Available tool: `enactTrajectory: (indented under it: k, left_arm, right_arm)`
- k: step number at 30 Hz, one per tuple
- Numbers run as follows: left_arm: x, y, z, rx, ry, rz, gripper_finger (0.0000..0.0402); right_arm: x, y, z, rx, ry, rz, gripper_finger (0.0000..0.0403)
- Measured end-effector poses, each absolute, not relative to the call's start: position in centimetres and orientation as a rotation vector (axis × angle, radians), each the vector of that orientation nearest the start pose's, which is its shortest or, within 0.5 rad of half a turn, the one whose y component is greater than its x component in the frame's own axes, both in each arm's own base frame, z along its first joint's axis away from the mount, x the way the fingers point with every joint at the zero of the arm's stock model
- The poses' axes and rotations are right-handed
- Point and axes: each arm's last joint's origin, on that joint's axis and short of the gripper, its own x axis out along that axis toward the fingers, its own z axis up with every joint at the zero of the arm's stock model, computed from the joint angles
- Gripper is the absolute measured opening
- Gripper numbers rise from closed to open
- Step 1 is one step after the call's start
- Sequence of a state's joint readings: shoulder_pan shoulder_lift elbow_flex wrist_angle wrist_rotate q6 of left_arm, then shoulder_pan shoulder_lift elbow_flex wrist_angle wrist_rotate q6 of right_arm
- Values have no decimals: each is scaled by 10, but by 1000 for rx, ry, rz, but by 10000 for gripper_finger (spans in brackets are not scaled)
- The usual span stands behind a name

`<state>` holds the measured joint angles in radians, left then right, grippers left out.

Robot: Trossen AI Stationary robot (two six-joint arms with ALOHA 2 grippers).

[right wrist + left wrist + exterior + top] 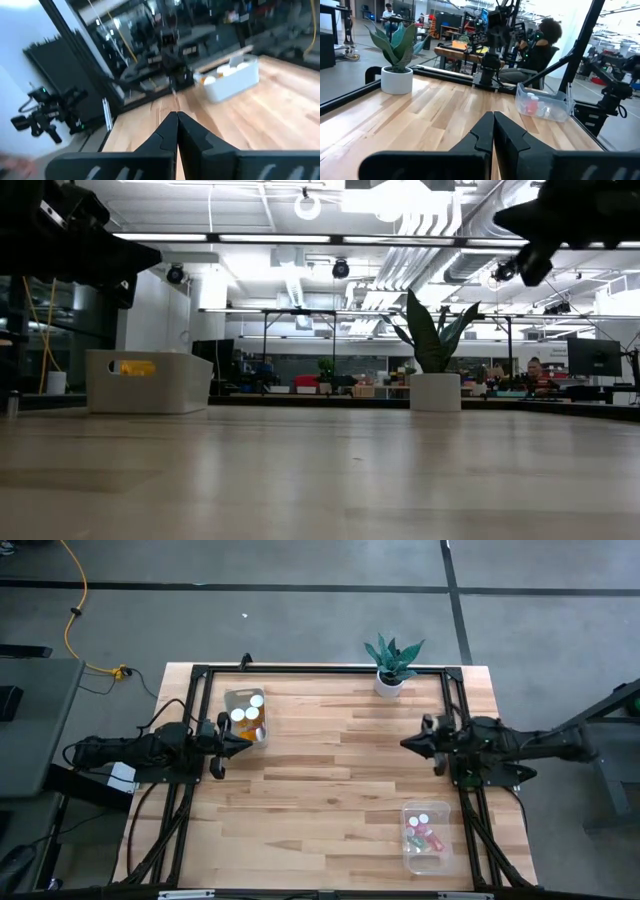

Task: Pick and place medicine bottles into bin by pill shape (circle, oval)
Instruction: Return to Home Position

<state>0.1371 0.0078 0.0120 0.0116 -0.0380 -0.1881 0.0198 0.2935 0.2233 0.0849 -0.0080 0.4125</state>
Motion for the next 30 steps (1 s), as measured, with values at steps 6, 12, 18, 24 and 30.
enactTrajectory:
  k: [6, 12, 18, 24, 30]
  left_arm:
    - [96, 14, 168, -187, -33, 173, 1]
    - [96, 14, 168, -187, -33, 173, 3]
    - [97, 14, 168, -188, -30, 173, 3]
    - [97, 14, 168, -187, -30, 173, 3]
    - [97, 14, 168, -187, -30, 173, 3]
  right_arm:
    - [92, 1, 204, 402, -77, 30, 0]
    - [88, 1, 198, 307, -33, 29, 0]
    - [90, 1, 194, 261, -46, 23, 0]
    - [97, 0, 171, 237, -41, 6, 0]
    - [98, 0, 168, 157, -6, -22, 0]
